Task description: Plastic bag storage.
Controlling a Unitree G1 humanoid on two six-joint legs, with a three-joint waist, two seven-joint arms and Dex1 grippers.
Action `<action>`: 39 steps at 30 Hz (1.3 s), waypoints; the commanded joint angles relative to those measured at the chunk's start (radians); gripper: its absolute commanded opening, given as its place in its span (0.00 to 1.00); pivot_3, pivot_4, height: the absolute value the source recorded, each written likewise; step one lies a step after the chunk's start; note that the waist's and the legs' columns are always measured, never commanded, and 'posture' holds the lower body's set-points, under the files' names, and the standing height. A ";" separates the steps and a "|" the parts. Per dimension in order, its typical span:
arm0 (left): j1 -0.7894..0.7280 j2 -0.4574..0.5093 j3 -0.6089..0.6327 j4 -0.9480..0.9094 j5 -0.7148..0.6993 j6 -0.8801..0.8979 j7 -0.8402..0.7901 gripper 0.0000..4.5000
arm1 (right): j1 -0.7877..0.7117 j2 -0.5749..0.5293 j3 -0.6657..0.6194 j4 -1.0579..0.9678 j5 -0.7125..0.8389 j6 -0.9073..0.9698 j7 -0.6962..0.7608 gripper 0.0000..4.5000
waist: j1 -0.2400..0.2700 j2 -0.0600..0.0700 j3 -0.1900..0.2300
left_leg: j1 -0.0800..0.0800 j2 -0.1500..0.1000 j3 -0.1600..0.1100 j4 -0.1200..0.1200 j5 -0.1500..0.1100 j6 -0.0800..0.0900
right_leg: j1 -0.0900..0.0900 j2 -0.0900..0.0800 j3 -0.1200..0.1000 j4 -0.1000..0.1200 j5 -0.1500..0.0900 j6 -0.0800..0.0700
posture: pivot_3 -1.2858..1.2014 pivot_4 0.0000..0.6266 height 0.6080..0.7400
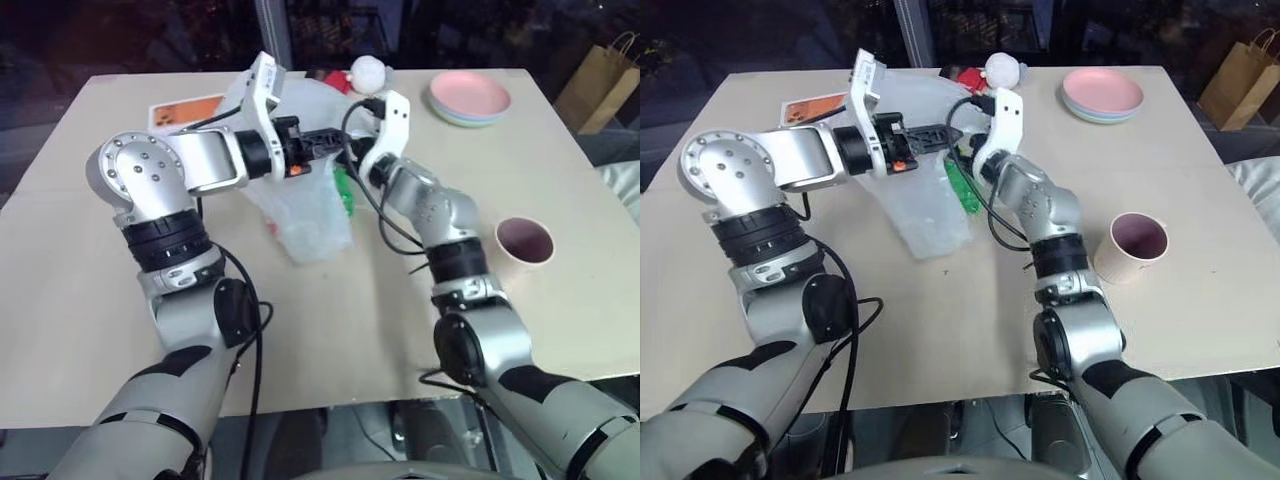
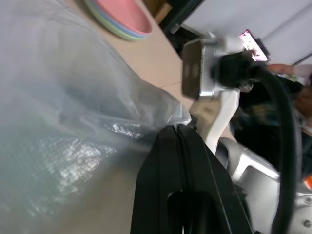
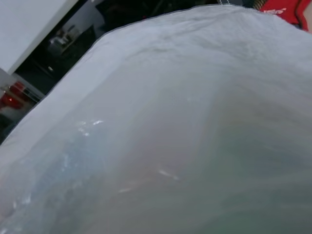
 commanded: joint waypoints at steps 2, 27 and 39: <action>0.014 0.073 0.045 0.035 0.064 -0.060 0.062 0.00 | 0.147 -0.077 0.113 -0.397 0.080 0.188 0.066 0.99 | 0.000 0.000 0.000 | 0.000 0.000 0.000 0.001 0.000 0.000 | 0.000 0.000 0.000 0.000 0.000 0.000 | 0.52 0.24 1.00; 0.064 0.057 0.069 -0.067 0.025 -0.063 0.089 0.00 | 0.037 -0.163 0.202 0.178 -0.304 -0.305 -0.068 0.71 | -0.026 0.000 0.000 | 0.000 0.000 0.001 0.013 -0.001 0.003 | -0.004 0.003 0.004 0.014 0.000 0.000 | 0.52 0.24 1.00; -0.095 0.035 0.276 0.025 -0.025 0.000 0.138 0.00 | 0.040 -0.343 0.026 -0.462 -0.095 0.248 -0.027 0.03 | -0.004 0.000 0.001 | 0.000 0.000 0.000 0.013 -0.001 0.003 | -0.004 0.003 0.003 0.014 0.000 0.000 | 0.52 0.24 1.00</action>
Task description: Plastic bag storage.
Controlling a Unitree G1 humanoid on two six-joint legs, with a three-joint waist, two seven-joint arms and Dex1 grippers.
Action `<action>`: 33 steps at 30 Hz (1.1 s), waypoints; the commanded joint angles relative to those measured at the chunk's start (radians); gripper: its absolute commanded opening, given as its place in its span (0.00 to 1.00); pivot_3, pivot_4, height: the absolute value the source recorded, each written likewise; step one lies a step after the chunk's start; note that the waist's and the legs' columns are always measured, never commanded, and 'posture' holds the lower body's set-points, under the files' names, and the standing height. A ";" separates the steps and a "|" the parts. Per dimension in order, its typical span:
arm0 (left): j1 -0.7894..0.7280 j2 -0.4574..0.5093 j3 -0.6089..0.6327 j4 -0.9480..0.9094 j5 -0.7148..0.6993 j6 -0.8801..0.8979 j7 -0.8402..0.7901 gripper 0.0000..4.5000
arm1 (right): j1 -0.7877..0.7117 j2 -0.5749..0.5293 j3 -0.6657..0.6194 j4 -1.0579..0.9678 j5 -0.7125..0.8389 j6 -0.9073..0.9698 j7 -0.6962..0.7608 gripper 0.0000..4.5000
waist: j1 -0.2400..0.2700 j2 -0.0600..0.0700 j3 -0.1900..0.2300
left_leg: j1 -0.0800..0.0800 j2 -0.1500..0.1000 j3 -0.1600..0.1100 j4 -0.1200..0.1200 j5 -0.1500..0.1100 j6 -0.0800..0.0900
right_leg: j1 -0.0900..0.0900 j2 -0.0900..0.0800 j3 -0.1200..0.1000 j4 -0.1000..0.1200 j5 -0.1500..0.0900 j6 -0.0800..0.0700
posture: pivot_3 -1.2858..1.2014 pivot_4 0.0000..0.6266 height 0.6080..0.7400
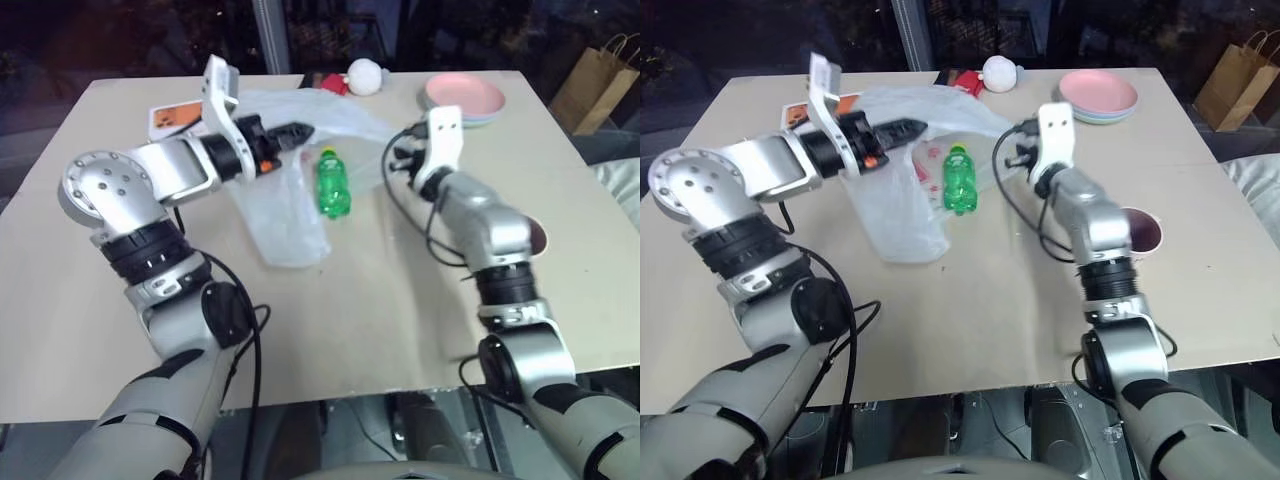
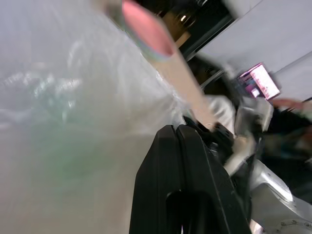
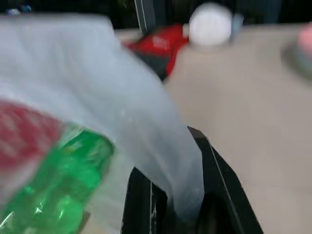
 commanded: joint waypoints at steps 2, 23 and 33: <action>-0.098 0.007 0.052 0.066 -0.043 0.002 0.029 0.00 | -0.070 -0.113 -0.104 -0.292 0.111 0.334 -0.017 0.03 | 0.008 0.000 0.000 | 0.000 0.000 0.000 0.000 0.000 0.000 | 0.000 0.000 0.000 0.000 0.000 0.000 | 0.52 0.24 1.00; 0.319 0.324 -0.694 -0.360 0.112 -0.534 -0.434 0.38 | 0.226 -0.289 0.072 -0.631 0.029 0.418 0.047 0.74 | 0.006 0.000 0.000 | 0.001 0.001 0.006 -0.001 0.000 0.000 | -0.004 0.002 0.008 0.001 0.000 0.000 | 0.52 0.24 1.00; 0.368 0.505 -1.022 -0.402 0.530 -0.870 -0.478 0.91 | 0.306 -0.324 -0.023 -0.914 0.064 0.563 0.048 0.74 | 0.013 0.000 0.000 | 0.000 0.001 0.006 0.001 0.000 0.000 | -0.003 0.002 0.008 0.001 0.000 0.000 | 0.52 0.24 1.00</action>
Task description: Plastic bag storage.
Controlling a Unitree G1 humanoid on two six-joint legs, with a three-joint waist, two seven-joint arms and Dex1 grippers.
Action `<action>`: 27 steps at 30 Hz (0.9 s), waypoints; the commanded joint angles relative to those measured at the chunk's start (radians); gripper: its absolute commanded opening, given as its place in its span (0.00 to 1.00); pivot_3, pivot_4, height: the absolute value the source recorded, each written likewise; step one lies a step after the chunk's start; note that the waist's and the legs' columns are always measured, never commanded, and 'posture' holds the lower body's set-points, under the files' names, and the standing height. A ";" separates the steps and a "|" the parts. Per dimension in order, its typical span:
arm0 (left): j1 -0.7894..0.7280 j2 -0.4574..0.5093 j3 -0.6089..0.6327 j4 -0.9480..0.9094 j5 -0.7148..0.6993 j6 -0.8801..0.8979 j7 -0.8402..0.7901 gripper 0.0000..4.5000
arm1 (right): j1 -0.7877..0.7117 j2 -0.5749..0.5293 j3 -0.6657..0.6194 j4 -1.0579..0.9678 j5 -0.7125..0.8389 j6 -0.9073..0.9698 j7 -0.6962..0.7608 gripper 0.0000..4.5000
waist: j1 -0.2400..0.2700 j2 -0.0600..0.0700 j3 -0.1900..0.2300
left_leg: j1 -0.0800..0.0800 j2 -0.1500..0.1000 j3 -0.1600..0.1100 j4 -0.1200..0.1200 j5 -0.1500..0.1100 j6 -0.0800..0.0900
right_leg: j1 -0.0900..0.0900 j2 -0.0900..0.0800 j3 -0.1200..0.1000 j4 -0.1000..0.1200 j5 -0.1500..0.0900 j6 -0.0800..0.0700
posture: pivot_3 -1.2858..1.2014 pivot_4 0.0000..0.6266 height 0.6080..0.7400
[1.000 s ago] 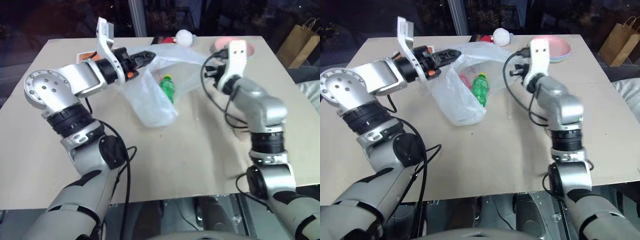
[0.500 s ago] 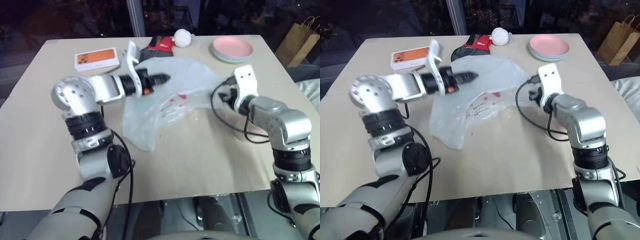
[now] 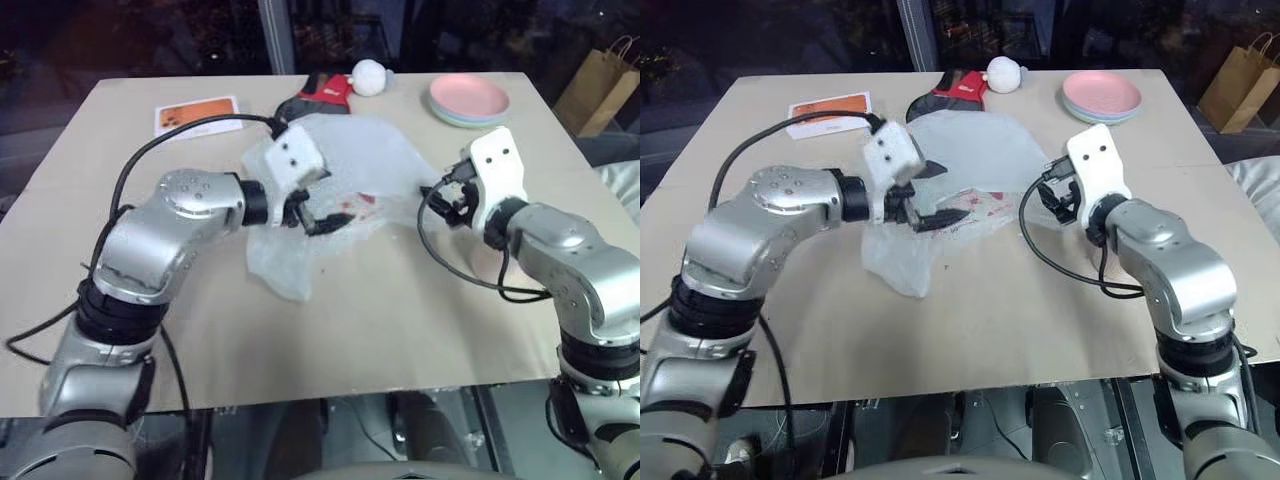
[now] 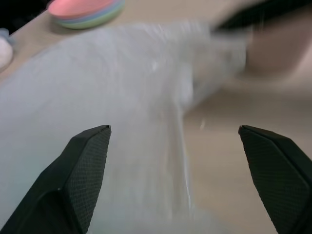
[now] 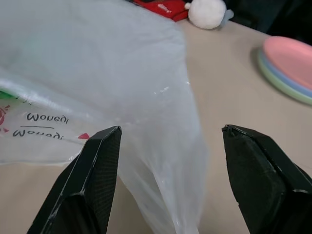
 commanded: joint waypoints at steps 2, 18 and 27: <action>-0.016 -0.010 -0.087 0.036 0.169 -0.089 0.038 0.91 | 0.038 -0.039 -0.090 -0.200 0.042 0.087 0.023 0.74 | -0.001 0.000 0.000 | 0.000 0.000 0.000 0.001 0.000 0.000 | 0.000 0.000 0.000 0.000 0.000 0.000 | 0.52 0.24 1.00; -0.168 -0.299 0.053 0.384 0.200 -0.117 0.074 0.02 | 0.644 -0.265 -0.545 -0.362 0.601 -0.003 -0.312 0.74 | 0.017 -0.001 -0.001 | 0.001 0.000 -0.001 0.003 0.000 0.001 | 0.004 0.000 -0.001 -0.001 0.000 0.000 | 0.52 0.24 1.00; -0.139 -0.297 0.062 0.382 0.221 -0.112 0.076 0.02 | 0.828 -0.477 -0.482 -0.362 0.528 -0.263 -0.287 0.74 | 0.000 -0.002 -0.001 | 0.007 0.001 -0.001 0.005 0.000 0.001 | 0.009 0.002 0.001 0.000 -0.002 0.005 | 0.52 0.24 1.00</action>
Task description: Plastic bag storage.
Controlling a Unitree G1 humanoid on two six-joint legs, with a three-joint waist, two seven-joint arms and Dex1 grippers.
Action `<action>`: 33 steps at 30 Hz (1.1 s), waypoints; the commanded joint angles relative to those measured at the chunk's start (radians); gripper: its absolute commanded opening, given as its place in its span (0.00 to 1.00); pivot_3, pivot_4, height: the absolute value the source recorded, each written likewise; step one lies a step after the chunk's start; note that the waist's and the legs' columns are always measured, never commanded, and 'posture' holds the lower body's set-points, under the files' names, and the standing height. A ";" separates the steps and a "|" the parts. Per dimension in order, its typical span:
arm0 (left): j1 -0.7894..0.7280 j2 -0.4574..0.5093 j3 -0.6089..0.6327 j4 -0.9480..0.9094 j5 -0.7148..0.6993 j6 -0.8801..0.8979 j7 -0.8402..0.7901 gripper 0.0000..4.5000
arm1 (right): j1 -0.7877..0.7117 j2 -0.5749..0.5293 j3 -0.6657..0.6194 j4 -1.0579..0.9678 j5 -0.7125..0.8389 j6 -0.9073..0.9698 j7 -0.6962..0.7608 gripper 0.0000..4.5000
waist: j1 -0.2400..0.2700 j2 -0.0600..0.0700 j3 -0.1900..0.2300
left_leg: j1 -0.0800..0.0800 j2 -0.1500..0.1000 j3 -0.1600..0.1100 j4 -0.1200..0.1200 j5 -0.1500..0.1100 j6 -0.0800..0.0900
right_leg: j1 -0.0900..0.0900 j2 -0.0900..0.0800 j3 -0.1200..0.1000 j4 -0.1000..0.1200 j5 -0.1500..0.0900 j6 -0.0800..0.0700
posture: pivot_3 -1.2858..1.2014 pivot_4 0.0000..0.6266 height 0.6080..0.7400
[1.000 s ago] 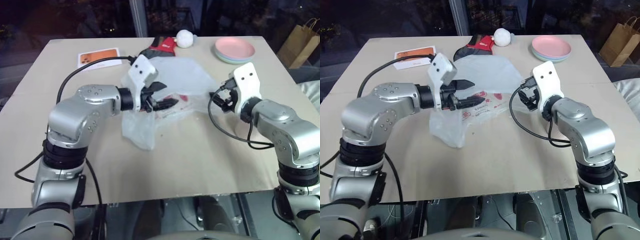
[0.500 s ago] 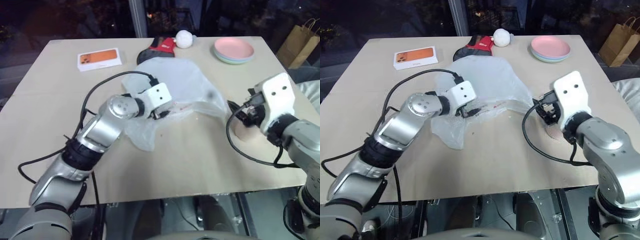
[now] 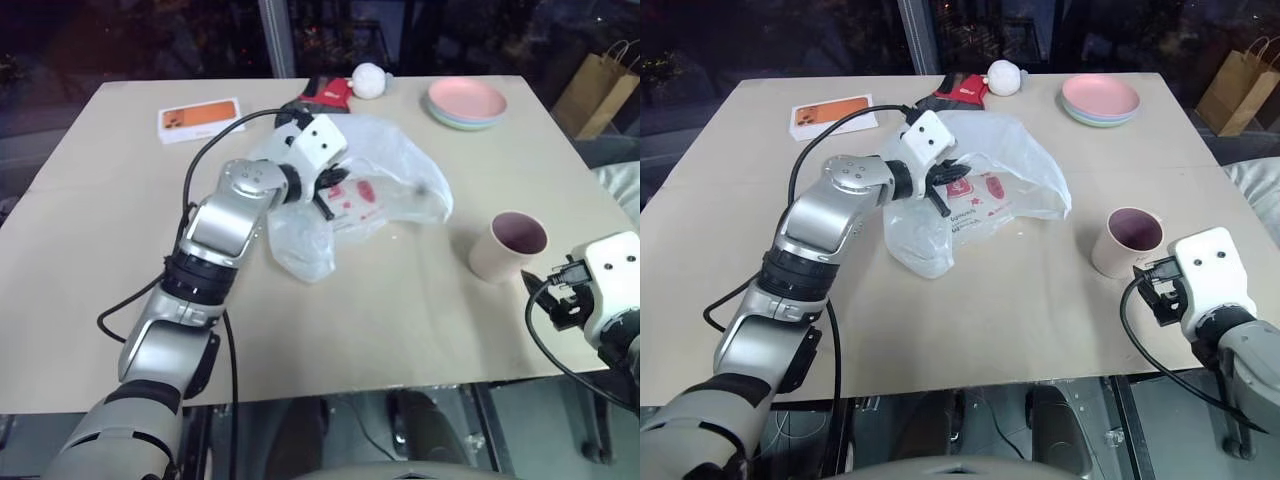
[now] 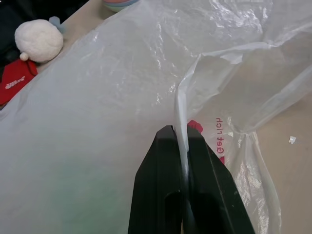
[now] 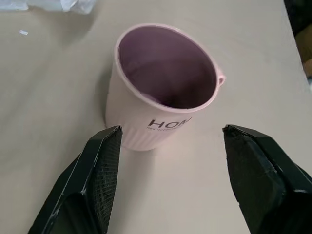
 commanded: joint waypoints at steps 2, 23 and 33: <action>0.012 0.006 0.024 -0.042 0.013 0.001 0.005 0.02 | 0.026 -0.082 0.007 -0.028 -0.073 -0.151 0.084 0.74 | -0.001 0.000 0.000 | 0.001 0.000 0.000 0.000 0.000 0.000 | 0.001 0.000 0.000 0.000 0.000 0.000 | 0.52 0.24 1.00; 0.074 -0.005 0.074 -0.181 0.001 0.121 0.068 0.00 | -0.376 -0.236 0.414 0.375 -0.409 -0.286 0.610 0.01 | 0.000 -0.001 0.000 | 0.002 0.000 0.000 0.000 0.000 0.000 | 0.002 0.000 0.001 -0.001 0.000 0.000 | 0.52 0.24 1.00; -0.076 -0.135 0.325 -0.141 -0.260 0.423 0.082 0.00 | -0.596 0.107 0.379 0.248 0.084 -0.103 0.490 0.01 | -0.004 -0.003 0.002 | 0.001 0.000 -0.002 0.001 0.000 0.000 | 0.002 0.001 -0.001 0.000 0.001 -0.002 | 0.52 0.24 1.00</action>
